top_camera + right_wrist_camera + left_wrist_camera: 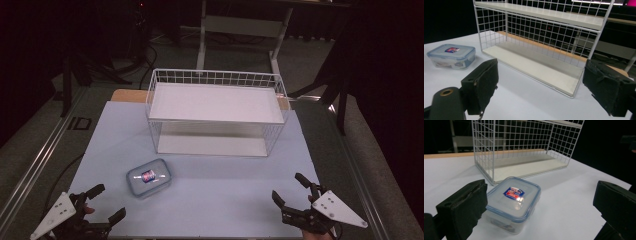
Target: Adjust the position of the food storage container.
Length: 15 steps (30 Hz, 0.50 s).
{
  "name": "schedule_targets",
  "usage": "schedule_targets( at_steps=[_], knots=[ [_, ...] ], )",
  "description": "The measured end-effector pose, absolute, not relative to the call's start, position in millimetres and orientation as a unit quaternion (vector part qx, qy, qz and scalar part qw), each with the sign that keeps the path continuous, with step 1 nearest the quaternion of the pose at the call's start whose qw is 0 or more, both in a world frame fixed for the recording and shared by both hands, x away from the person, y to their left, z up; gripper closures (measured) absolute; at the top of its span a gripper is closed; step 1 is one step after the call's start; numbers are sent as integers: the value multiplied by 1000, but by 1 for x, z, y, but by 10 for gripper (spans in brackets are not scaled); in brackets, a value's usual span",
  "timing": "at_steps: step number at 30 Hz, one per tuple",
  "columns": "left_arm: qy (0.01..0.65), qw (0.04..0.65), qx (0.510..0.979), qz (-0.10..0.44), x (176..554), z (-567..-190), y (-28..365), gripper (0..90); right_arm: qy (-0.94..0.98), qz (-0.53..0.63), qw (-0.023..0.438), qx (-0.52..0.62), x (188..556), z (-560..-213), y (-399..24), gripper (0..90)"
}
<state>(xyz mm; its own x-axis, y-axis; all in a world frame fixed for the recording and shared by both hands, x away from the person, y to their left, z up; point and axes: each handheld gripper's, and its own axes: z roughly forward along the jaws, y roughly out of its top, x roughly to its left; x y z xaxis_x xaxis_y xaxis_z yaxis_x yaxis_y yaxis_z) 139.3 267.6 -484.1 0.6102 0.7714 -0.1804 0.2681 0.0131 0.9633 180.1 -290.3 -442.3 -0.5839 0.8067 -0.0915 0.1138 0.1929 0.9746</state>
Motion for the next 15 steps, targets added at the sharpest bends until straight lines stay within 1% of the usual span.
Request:
schedule_targets(
  at_steps=[8, 13, 15],
  knots=[
    [381, 599, 675, 199, 142, -479, 271, 3, 685, 571, 305, 334, 179, -433, -289, 131],
    [396, 572, 687, 210, 148, -480, 280, 3, 692, 567, 298, 333, 182, -426, -285, 131],
    [406, 562, 692, 203, 151, -485, 286, 4, 697, 563, 294, 333, 184, -422, -283, 131]
  ],
)
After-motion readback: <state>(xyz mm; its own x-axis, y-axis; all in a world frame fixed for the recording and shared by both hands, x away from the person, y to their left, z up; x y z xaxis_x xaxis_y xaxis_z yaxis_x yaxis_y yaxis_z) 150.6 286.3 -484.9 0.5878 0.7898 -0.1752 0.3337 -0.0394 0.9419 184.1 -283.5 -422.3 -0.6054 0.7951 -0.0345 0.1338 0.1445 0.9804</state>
